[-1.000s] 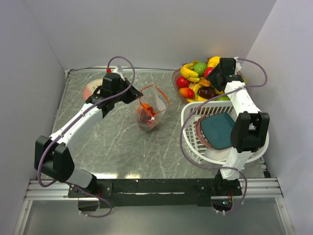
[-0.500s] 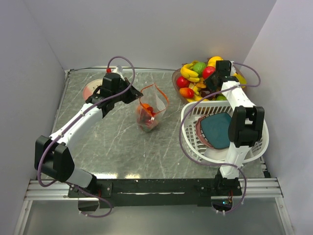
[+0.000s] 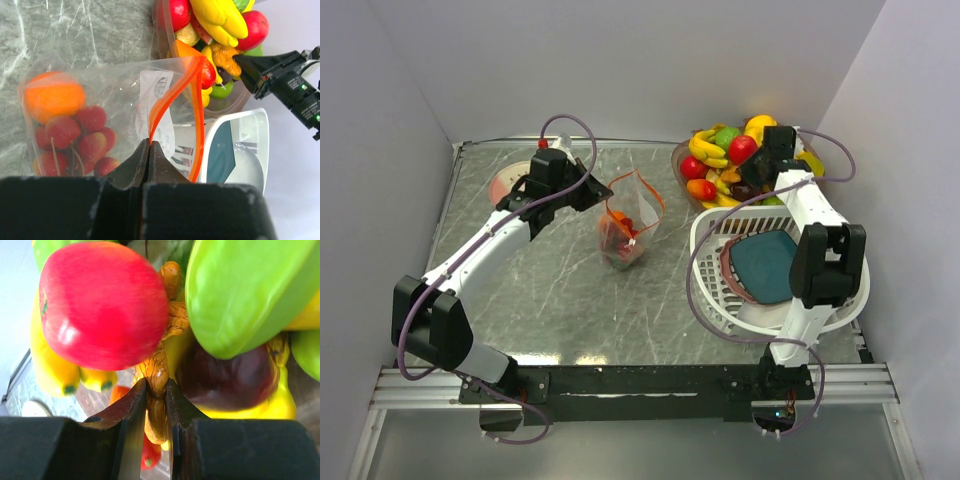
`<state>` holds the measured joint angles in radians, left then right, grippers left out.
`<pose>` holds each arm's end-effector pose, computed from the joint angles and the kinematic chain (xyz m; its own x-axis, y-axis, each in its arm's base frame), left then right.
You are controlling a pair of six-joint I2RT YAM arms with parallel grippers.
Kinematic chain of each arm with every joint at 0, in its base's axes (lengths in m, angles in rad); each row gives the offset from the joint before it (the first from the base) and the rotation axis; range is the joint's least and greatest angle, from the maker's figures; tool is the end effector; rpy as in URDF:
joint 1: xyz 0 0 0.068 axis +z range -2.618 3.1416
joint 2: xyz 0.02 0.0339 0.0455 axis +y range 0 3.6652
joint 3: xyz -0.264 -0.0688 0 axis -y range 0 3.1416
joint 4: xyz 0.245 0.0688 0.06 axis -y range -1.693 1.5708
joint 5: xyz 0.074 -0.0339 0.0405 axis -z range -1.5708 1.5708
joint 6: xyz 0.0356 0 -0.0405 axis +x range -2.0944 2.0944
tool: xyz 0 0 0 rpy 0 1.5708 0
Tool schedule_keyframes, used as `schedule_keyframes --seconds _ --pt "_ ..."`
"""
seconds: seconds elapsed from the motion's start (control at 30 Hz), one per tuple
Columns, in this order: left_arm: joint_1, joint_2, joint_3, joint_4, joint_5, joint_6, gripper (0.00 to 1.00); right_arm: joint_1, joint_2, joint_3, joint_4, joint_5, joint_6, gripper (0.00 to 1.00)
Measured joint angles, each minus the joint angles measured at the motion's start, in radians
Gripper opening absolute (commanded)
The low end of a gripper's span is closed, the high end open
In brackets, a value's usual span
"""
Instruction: Place the food in the zip-top bag and seal the zipper
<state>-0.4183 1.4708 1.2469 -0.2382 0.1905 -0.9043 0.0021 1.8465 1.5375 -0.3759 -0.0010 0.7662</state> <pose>0.3110 -0.1456 0.3317 -0.6871 -0.5392 -0.4870 0.0221 0.6545 -0.7557 0.4284 0.0009 0.2808 -0.4578 0.6924 -0.5576 0.4366 0.7215 0.5375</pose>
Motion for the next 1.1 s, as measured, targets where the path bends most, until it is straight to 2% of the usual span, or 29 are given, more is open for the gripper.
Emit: schedule_keyframes --seconds 0.53,1.1 --pt "0.000 0.000 -0.013 0.033 0.015 -0.011 0.01 0.000 -0.146 -0.119 -0.014 -0.007 -0.028 0.11" --pt "0.000 0.000 -0.013 0.034 0.015 -0.018 0.01 0.000 -0.205 -0.125 -0.049 0.011 -0.068 0.11"
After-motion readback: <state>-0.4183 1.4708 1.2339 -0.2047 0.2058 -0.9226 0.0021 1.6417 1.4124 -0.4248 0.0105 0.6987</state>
